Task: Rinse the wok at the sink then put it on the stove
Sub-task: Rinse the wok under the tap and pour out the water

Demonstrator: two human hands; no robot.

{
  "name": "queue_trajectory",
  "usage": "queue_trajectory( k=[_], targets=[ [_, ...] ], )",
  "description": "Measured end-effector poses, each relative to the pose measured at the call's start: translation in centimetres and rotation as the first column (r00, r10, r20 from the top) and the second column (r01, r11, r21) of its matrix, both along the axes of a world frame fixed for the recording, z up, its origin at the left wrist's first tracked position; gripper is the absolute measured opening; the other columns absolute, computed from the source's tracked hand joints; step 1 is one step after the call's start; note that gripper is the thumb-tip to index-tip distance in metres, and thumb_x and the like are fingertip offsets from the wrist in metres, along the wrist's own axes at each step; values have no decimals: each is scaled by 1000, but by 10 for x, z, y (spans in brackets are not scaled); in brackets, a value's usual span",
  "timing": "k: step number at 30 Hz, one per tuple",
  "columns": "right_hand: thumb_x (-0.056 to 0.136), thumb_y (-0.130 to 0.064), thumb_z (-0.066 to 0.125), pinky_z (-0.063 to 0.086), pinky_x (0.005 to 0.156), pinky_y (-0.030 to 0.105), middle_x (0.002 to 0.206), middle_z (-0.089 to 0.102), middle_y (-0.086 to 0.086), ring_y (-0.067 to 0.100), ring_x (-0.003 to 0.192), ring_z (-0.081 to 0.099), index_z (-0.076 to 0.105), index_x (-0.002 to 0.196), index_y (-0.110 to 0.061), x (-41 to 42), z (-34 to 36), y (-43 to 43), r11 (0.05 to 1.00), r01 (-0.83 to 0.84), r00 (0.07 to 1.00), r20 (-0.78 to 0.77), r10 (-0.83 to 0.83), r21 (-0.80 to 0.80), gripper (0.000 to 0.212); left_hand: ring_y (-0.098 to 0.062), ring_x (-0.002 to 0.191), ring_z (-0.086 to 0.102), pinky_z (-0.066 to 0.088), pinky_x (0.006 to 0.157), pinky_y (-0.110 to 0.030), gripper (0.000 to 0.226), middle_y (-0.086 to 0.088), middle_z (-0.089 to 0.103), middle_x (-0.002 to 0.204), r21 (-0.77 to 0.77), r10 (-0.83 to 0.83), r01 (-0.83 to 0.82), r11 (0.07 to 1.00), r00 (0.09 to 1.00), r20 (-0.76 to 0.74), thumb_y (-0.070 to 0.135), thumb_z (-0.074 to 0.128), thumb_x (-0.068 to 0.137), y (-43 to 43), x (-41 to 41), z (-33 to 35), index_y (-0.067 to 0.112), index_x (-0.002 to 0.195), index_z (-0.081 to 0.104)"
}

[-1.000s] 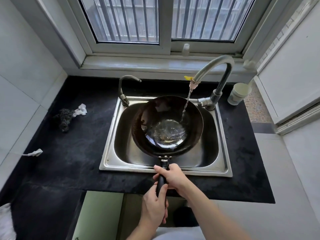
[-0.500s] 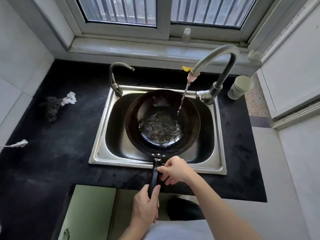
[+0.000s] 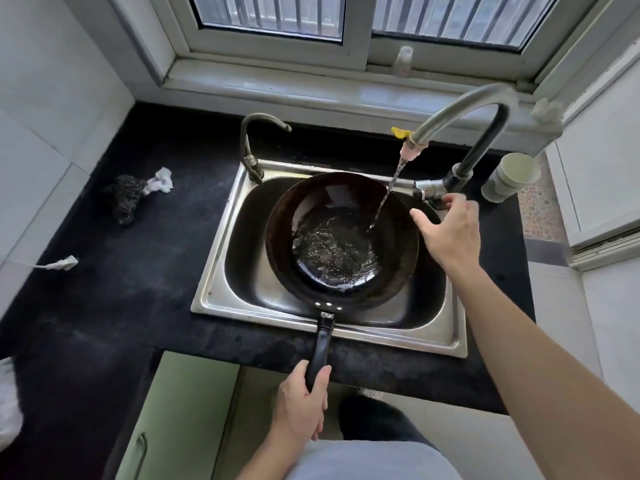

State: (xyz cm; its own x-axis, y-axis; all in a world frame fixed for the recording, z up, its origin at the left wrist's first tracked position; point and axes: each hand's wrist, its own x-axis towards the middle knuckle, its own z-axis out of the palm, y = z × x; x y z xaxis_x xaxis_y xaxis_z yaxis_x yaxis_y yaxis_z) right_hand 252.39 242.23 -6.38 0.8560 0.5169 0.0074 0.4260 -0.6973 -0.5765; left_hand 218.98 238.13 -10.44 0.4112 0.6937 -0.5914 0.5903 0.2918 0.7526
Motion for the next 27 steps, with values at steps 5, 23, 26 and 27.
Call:
queue_trajectory(
  k=[5, 23, 26, 27],
  targets=[
    [87, -48, 70, 42, 78, 36, 112, 64, 6, 27, 104, 60, 56, 113, -13, 17, -3, 25, 1000, 6, 1000, 22, -7, 13, 45, -18, 33, 44, 34, 35, -25, 36, 1, 52, 49, -72, -6, 5, 997, 1000, -12, 42, 48, 96, 2, 1, 1, 9, 81, 52],
    [89, -46, 68, 49, 86, 43, 103, 69, 5, 29, 103, 63, 59, 114, -14, 41, -2, 19, 998, 49, 999, 21, -50, 34, 41, -15, 37, 34, 25, 39, -25, 6, -5, 49, 63, -274, 121, -79, 958, 983, 139, 31, 52, 97, 1, 4, 2, 33, 92, 49],
    [91, -40, 67, 43, 84, 37, 106, 67, 7, 27, 104, 60, 56, 118, -12, 38, 2, 15, 1000, 20, 999, -45, -19, 17, 40, -15, 36, 35, 27, 36, -23, 13, -4, 49, 63, -269, 117, -74, 960, 982, 145, 32, 52, 97, 2, 3, -2, 19, 97, 50],
    [92, -37, 66, 41, 83, 35, 107, 66, 7, 25, 102, 59, 56, 118, -12, 35, 3, 12, 1000, 7, 998, -59, -6, 16, 38, -15, 36, 36, 29, 35, -23, 22, -4, 50, 63, -272, 107, -66, 960, 984, 139, 33, 52, 97, 3, 2, -4, 12, 102, 48]
  ],
)
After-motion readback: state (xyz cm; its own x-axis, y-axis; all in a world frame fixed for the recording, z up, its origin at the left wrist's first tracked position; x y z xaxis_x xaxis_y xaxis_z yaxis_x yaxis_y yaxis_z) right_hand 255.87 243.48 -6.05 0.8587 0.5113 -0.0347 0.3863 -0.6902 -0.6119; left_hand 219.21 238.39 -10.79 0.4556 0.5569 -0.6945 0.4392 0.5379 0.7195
